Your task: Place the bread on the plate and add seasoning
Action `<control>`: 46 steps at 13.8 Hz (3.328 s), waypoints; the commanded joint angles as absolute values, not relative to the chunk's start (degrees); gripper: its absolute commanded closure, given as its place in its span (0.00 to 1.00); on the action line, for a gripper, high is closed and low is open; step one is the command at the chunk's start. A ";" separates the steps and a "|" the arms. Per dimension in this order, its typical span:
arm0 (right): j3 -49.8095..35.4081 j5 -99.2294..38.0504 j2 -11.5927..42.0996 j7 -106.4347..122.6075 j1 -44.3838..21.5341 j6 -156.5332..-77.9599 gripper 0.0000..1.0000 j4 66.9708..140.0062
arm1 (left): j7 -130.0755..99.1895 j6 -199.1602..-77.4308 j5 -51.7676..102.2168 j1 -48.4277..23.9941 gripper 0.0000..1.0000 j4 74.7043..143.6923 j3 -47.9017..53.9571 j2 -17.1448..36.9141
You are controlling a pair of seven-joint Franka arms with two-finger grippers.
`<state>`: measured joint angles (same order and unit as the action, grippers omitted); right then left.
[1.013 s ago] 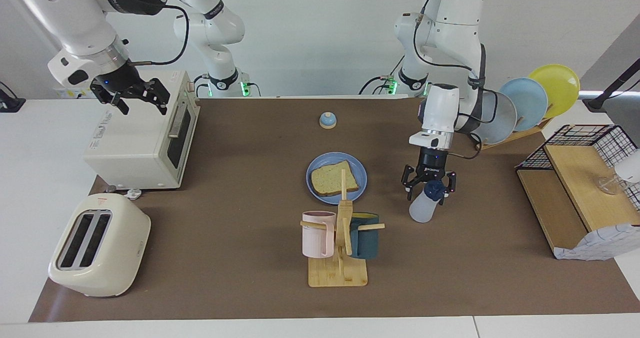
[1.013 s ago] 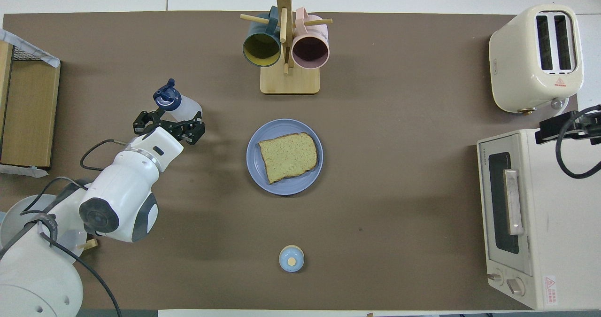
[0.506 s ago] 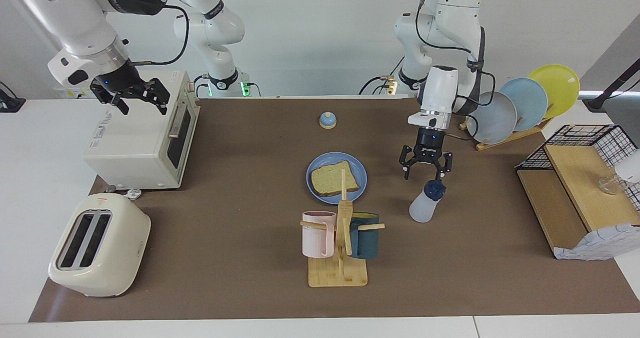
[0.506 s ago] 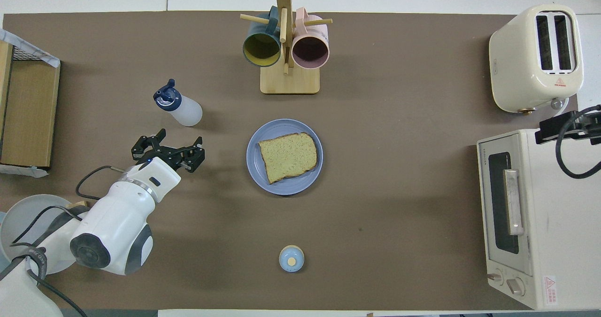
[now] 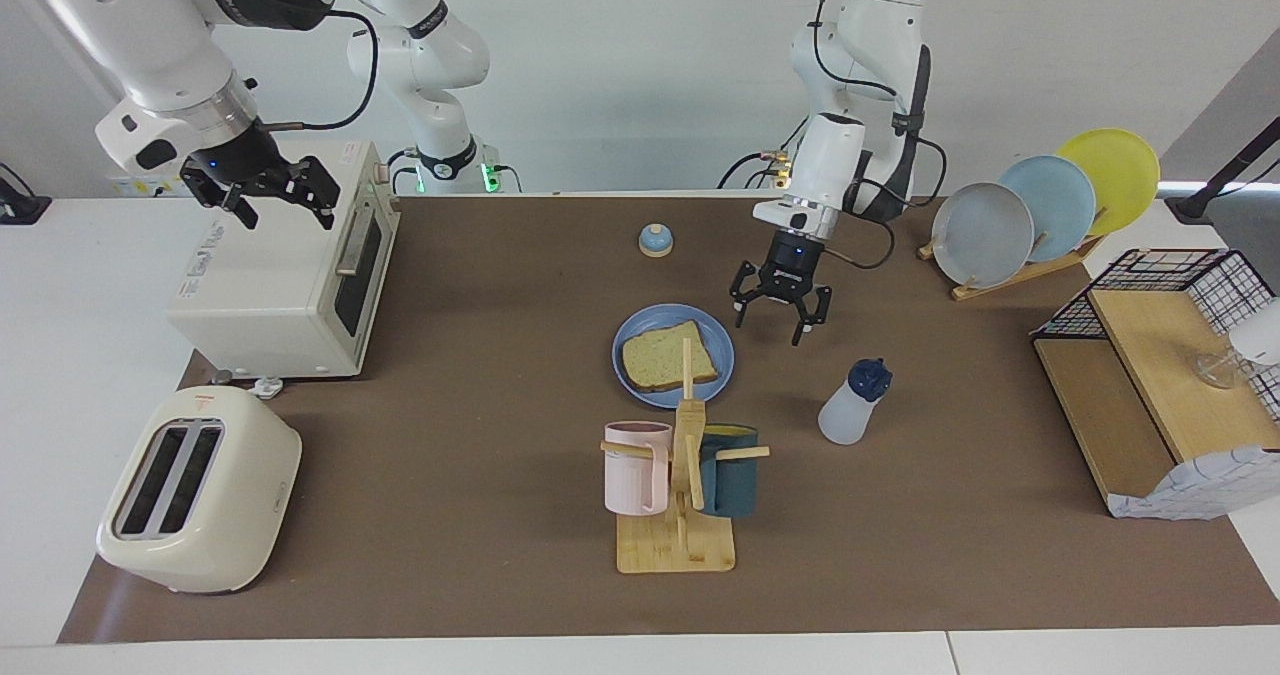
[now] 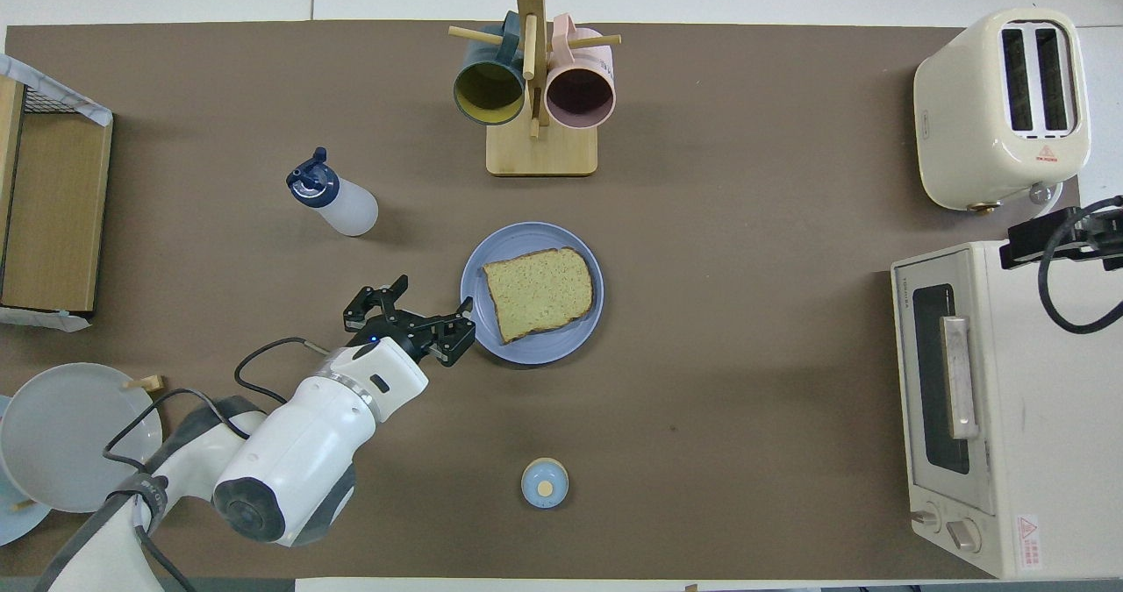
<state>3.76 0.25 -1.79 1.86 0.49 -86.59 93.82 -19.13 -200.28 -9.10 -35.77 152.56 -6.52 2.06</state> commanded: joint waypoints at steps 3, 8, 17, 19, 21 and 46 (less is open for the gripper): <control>3.43 0.61 -2.55 2.11 0.88 -87.36 0.00 94.83 | -22.41 -196.11 -9.49 -37.35 0.00 149.16 -6.94 0.88; 3.43 0.53 -2.55 2.11 0.88 -87.36 0.00 94.92 | -23.29 -179.26 -9.58 -36.74 0.00 140.65 -6.86 -0.87; 3.43 0.62 -2.55 2.11 0.88 -87.36 0.00 94.92 | -21.89 -138.91 -8.09 -33.15 0.00 116.22 -6.86 -0.35; 3.43 0.53 -2.55 2.11 0.88 -87.36 0.00 94.83 | -18.48 -129.95 -6.51 -31.91 0.00 110.68 -7.03 -0.35; 3.43 0.61 -2.55 2.11 0.88 -87.36 0.00 94.92 | -13.47 -120.89 -4.41 -28.23 0.00 105.84 -6.94 -0.35; 3.43 0.62 -2.55 2.11 0.88 -87.36 0.00 94.92 | 5.89 -82.44 1.58 -4.39 0.00 86.48 -1.14 -1.05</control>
<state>3.76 0.25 -1.79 1.86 0.49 -86.59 93.82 5.74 -84.75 0.37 -5.80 89.57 -2.26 -2.90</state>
